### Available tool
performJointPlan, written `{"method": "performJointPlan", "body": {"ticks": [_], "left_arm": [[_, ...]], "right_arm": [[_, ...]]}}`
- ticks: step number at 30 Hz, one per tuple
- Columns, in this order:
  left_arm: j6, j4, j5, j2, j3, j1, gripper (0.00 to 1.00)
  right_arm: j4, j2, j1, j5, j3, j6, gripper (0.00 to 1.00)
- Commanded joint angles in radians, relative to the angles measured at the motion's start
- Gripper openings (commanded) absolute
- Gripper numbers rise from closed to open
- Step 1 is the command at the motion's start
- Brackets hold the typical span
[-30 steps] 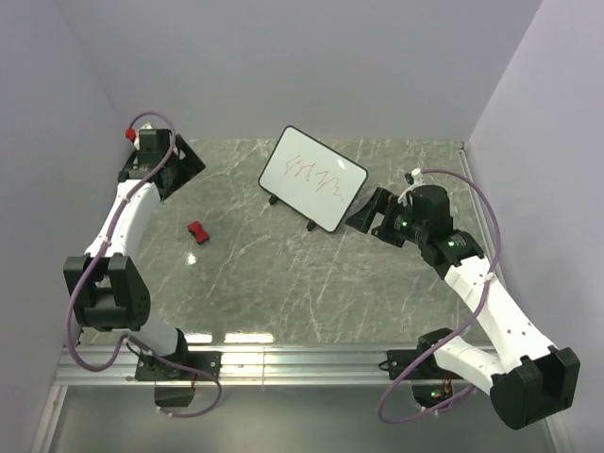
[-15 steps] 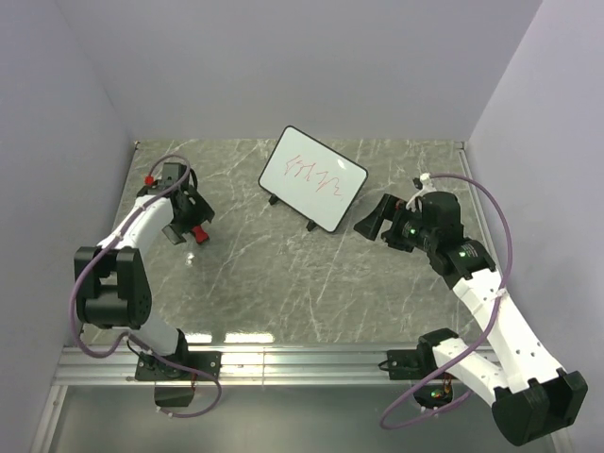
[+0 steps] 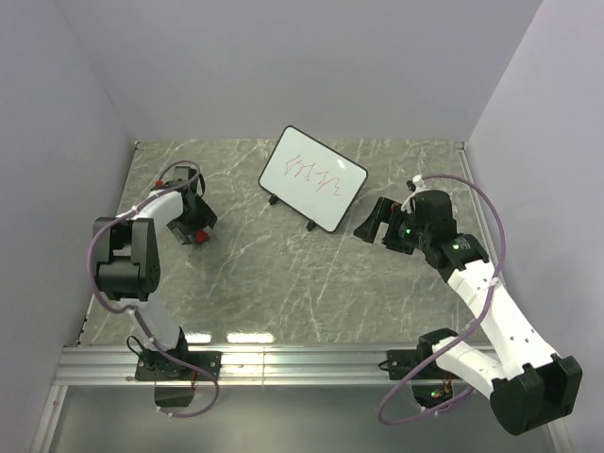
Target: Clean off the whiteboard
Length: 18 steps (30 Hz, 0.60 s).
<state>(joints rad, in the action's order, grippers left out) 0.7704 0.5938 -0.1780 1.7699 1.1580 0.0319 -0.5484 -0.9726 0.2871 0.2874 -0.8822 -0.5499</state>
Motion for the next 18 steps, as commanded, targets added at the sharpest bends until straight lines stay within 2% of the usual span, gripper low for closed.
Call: {"method": "performJointPlan", "body": {"ticks": [1,4,6,10,11,13,15,16,18], "left_arm": [[-0.019,-0.032,-0.017,0.032,0.066,0.000,0.74],[-0.022,-0.038,-0.018,0.069,0.089,0.000,0.69],[-0.022,-0.038,-0.020,0.091,0.106,0.000,0.61],[-0.031,-0.035,-0.028,0.121,0.123,-0.001,0.43],[-0.036,-0.037,-0.025,0.126,0.124,-0.001,0.34],[-0.040,-0.043,-0.012,0.138,0.121,-0.001,0.23],[-0.043,-0.046,0.005,0.149,0.120,-0.001,0.05],[-0.043,-0.042,0.024,0.151,0.121,-0.001,0.00],[-0.043,-0.043,0.058,0.137,0.132,0.002,0.00]], "right_arm": [[0.005,-0.024,-0.006,-0.022,-0.032,0.033,1.00],[0.007,-0.054,-0.006,-0.030,-0.055,0.041,1.00],[0.004,-0.077,-0.006,-0.042,-0.078,0.048,1.00],[-0.002,-0.121,-0.008,-0.079,-0.133,0.077,1.00],[-0.004,-0.133,-0.008,-0.083,-0.165,0.085,1.00],[-0.004,-0.175,-0.006,-0.097,-0.205,0.103,1.00],[0.002,-0.236,-0.018,-0.085,-0.280,0.113,1.00],[0.005,-0.265,-0.029,-0.073,-0.311,0.116,1.00],[0.005,-0.370,-0.078,-0.038,-0.421,0.107,1.00]]}}
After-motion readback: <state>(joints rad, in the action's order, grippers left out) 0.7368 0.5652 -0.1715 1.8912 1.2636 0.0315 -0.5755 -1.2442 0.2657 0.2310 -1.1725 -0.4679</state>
